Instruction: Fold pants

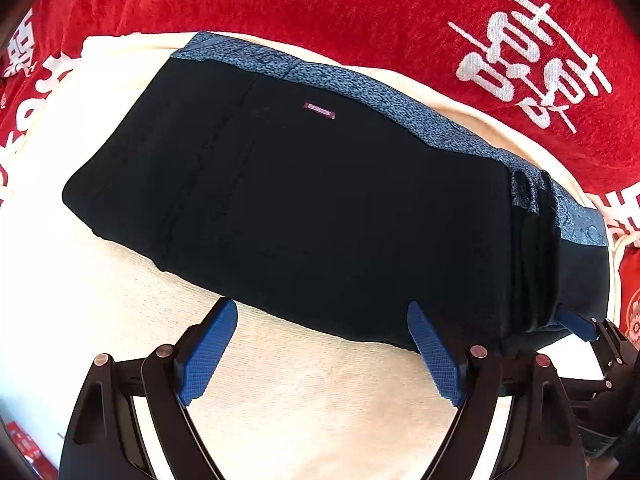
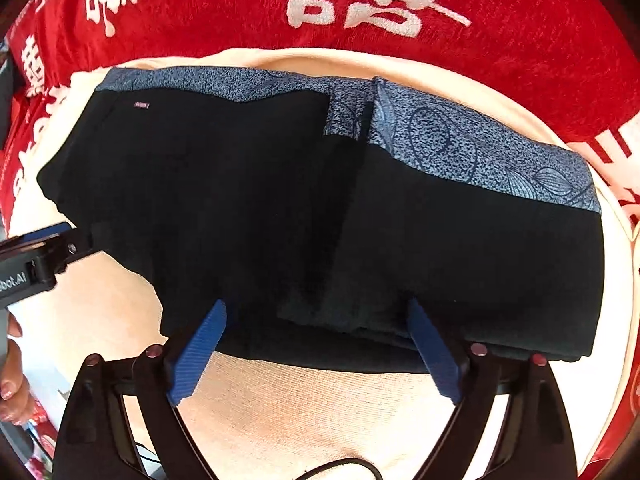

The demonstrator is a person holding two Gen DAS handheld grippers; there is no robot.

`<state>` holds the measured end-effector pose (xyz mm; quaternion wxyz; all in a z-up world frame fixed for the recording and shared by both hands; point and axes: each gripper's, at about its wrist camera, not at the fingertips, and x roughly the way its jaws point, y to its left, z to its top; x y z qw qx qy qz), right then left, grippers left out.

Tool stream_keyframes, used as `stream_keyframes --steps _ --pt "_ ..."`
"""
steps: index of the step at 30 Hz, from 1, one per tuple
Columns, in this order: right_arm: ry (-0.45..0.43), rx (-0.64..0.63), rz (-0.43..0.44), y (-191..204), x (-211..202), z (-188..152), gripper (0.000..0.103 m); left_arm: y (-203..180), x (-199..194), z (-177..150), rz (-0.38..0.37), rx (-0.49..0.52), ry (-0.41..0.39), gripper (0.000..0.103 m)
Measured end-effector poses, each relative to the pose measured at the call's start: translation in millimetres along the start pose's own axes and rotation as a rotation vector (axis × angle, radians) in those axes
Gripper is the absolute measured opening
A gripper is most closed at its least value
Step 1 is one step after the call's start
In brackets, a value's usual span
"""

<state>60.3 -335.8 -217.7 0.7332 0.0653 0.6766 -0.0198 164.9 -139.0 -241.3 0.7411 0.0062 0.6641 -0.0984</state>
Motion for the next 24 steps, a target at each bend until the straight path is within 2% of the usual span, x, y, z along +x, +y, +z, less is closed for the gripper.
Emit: stream_keyframes --steps 6,13,20,24 --pt "-0.001 -0.012 -0.017 7 5 -2 0.094 15 -7 -2 0.001 -0.016 -0.072 0.087" --pt "0.002 -0.016 -0.027 15 9 -5 0.096 43 -2 -7 -0.053 -0.11 -0.039 0.087" --pt "0.004 -0.023 -0.037 20 13 -6 0.097 80 -3 -7 -0.078 -0.228 -0.048 0.087" --pt "0.013 -0.024 -0.038 19 14 -5 0.097 103 -4 -1 -0.125 -0.297 -0.079 0.087"
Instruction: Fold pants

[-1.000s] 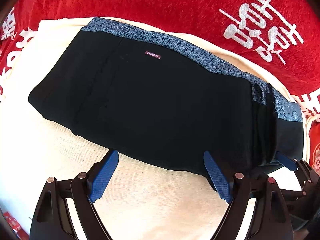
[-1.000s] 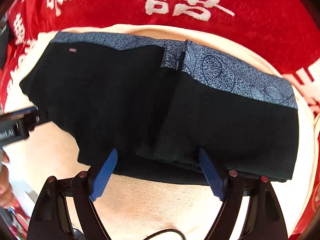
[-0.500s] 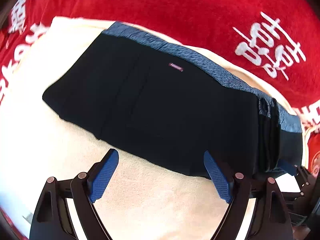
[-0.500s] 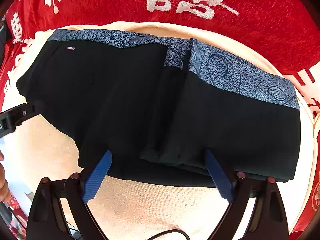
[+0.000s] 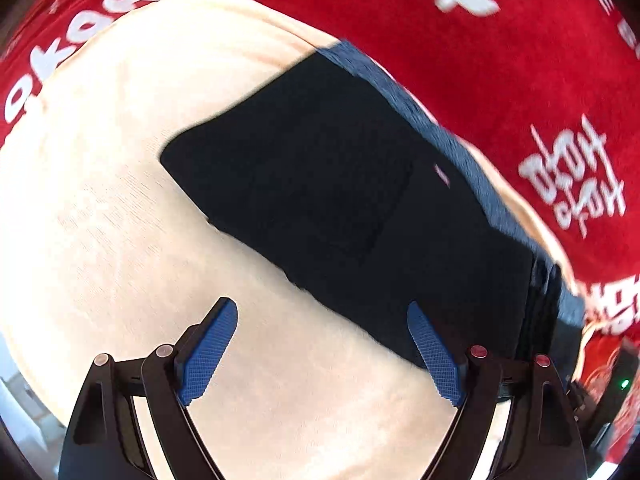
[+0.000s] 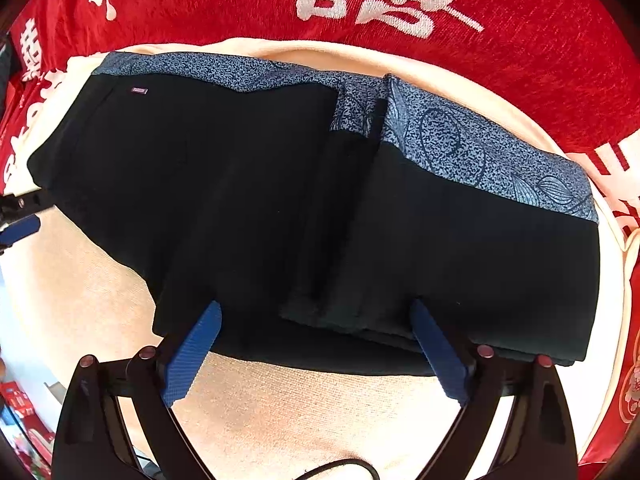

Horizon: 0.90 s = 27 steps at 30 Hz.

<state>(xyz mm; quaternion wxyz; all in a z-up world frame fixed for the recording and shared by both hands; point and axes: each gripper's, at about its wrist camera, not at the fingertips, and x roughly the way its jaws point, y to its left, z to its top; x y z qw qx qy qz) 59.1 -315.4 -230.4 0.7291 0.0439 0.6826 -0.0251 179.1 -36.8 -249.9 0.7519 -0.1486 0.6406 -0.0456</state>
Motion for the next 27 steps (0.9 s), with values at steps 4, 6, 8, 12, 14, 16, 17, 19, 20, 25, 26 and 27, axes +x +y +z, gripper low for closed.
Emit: stream_keyframes --steps 4,6,8,12,14,16,17,19,20,25,26,27 --pt "0.006 -0.007 0.003 -1 0 2 0.097 22 2 10 -0.138 -0.111 -0.03 0.087" --pt "0.007 -0.011 0.004 -1 1 3 0.097 34 9 13 -0.231 -0.179 -0.041 0.087" --pt "0.007 -0.015 0.004 -1 2 3 0.097 40 16 15 -0.286 -0.215 -0.043 0.087" --pt "0.005 -0.022 0.0 0 3 3 0.097 51 21 21 -0.398 -0.258 -0.077 0.087" --pt "0.004 -0.023 0.0 0 4 3 0.097 55 22 23 -0.434 -0.287 -0.084 0.087" --pt "0.004 -0.022 0.0 0 4 3 0.097 56 24 26 -0.456 -0.312 -0.087 0.087" --pt "0.004 -0.023 0.0 0 4 3 0.097 56 20 28 -0.458 -0.318 -0.085 0.089" --pt "0.004 -0.024 0.0 0 4 3 0.097 48 13 33 -0.466 -0.299 -0.094 0.092" --pt "0.003 -0.023 0.001 0 4 3 0.097 43 10 36 -0.473 -0.283 -0.109 0.092" --pt "0.001 -0.02 0.006 0 6 6 0.097 32 33 50 -0.377 -0.241 -0.069 0.094" --pt "0.001 -0.022 0.006 0 6 7 0.097 31 32 52 -0.39 -0.243 -0.082 0.1" --pt "0.001 -0.022 0.008 0 7 8 0.097 28 31 55 -0.38 -0.241 -0.078 0.1"
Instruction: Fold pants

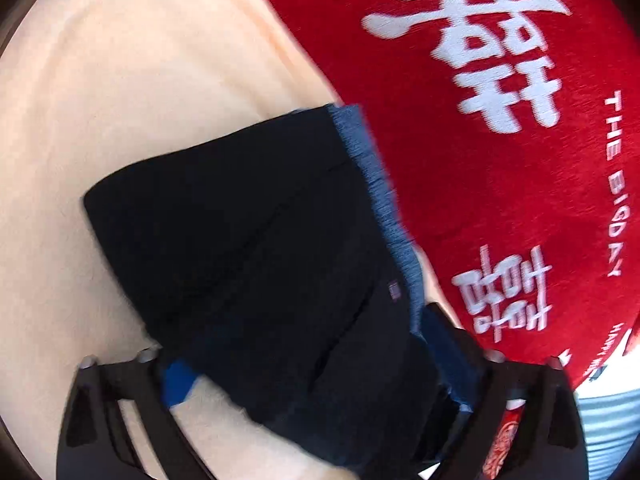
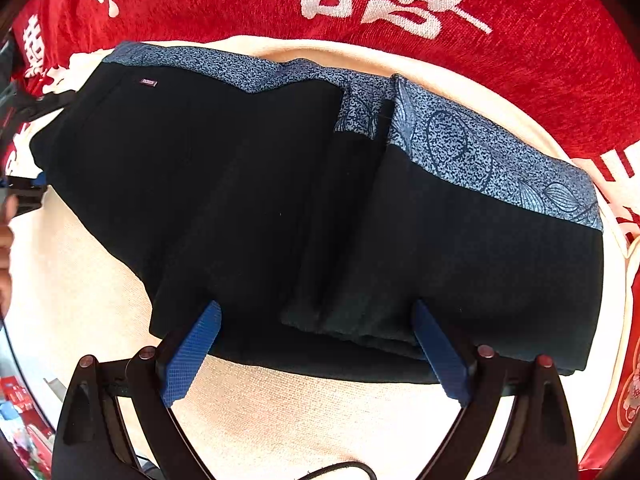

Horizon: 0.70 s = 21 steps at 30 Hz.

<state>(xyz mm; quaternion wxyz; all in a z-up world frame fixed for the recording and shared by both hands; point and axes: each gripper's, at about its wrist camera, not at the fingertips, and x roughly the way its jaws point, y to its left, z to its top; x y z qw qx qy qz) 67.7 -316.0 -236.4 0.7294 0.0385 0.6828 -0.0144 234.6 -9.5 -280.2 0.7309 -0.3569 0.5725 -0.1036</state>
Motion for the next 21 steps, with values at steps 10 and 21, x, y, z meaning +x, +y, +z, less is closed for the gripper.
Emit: stream_keyframes --steps 10,21 --pt "-0.06 0.051 0.116 -16 -53 25 0.096 -55 -6 -25 0.363 0.419 -0.096 0.034" --pt "0.072 -0.024 0.615 52 -83 179 0.097 -118 6 -101 0.581 0.967 -0.212 0.034"
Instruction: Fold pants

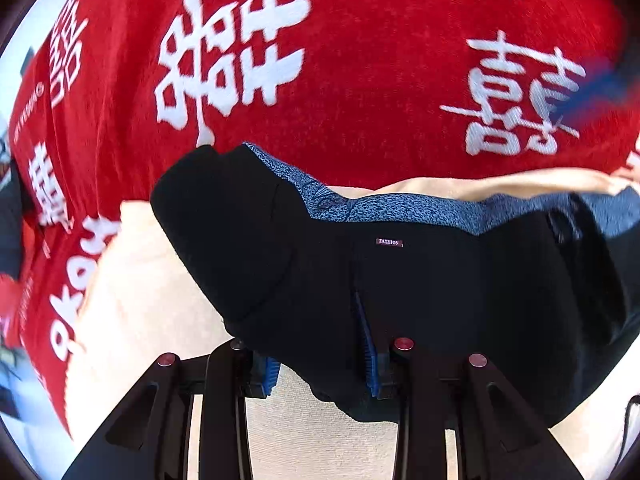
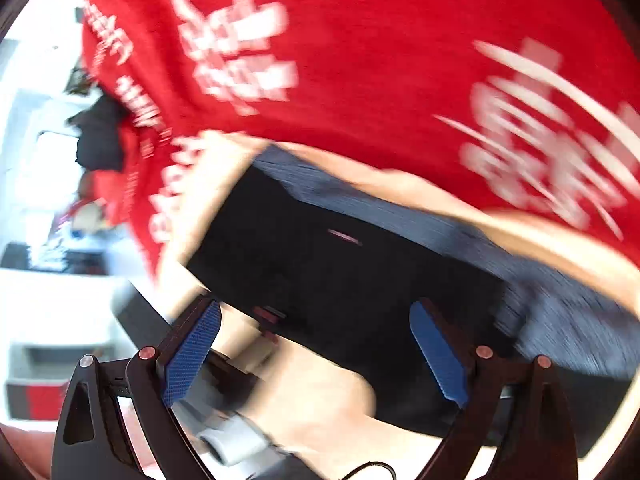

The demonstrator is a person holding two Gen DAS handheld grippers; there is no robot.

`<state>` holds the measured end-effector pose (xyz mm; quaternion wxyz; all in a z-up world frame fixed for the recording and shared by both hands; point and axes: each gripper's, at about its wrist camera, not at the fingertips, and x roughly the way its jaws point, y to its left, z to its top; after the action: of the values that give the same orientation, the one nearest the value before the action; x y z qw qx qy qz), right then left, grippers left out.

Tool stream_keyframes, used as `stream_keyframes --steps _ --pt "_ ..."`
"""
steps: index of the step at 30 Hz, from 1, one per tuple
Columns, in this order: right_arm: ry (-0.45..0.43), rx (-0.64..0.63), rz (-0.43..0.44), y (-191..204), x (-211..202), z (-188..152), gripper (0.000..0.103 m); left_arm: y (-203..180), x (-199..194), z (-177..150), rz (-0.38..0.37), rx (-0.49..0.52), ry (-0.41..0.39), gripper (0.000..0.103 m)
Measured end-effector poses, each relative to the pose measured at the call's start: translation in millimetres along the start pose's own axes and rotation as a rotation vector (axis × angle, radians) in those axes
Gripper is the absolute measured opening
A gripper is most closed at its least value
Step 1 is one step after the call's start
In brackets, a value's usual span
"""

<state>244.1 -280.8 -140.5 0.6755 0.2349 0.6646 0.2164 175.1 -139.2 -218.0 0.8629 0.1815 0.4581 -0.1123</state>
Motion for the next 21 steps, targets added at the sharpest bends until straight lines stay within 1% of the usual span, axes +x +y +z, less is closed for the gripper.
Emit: stream_keyframes --steps 1,2,5,7,9,12,13,14,15,16,17,20,21 --pt "0.036 -0.019 0.041 14 11 15 0.097 -2 -1 1 0.006 0.008 -0.004 0.034" --pt "0.066 -0.041 0.057 26 21 27 0.097 -4 0 2 0.013 0.016 -0.006 0.034" --pt "0.178 -0.101 0.045 61 57 37 0.097 -4 -2 1 0.025 0.028 -0.016 0.034" --pt "0.253 -0.13 -0.005 76 86 44 0.097 -3 -6 -1 0.026 0.029 -0.02 0.034" --pt "0.325 -0.152 -0.064 85 113 44 0.097 -3 -7 -1 0.03 0.03 -0.025 0.034" --pt "0.387 -0.148 -0.153 79 139 37 0.096 -5 -8 -2 0.038 0.035 -0.029 0.034" --pt "0.395 -0.136 -0.174 74 143 36 0.092 -5 -8 -1 0.039 0.033 -0.029 0.034" --pt "0.4 -0.123 -0.169 69 144 33 0.063 -6 -9 -1 0.036 0.032 -0.027 0.034" --pt "0.39 -0.093 -0.13 62 141 28 0.035 -6 -7 0 0.033 0.024 -0.007 0.034" --pt "0.364 -0.082 -0.114 58 133 24 0.025 -6 -7 0 0.031 0.019 -0.001 0.034" --pt "0.338 -0.086 -0.113 56 126 24 0.02 -6 -10 1 0.02 0.021 -0.007 0.034" --pt "0.25 -0.065 -0.035 46 92 11 0.019 -20 -32 9 0.004 0.075 -0.051 0.034" --pt "0.221 -0.052 -0.009 40 80 6 0.019 -27 -43 13 -0.015 0.088 -0.067 0.034"
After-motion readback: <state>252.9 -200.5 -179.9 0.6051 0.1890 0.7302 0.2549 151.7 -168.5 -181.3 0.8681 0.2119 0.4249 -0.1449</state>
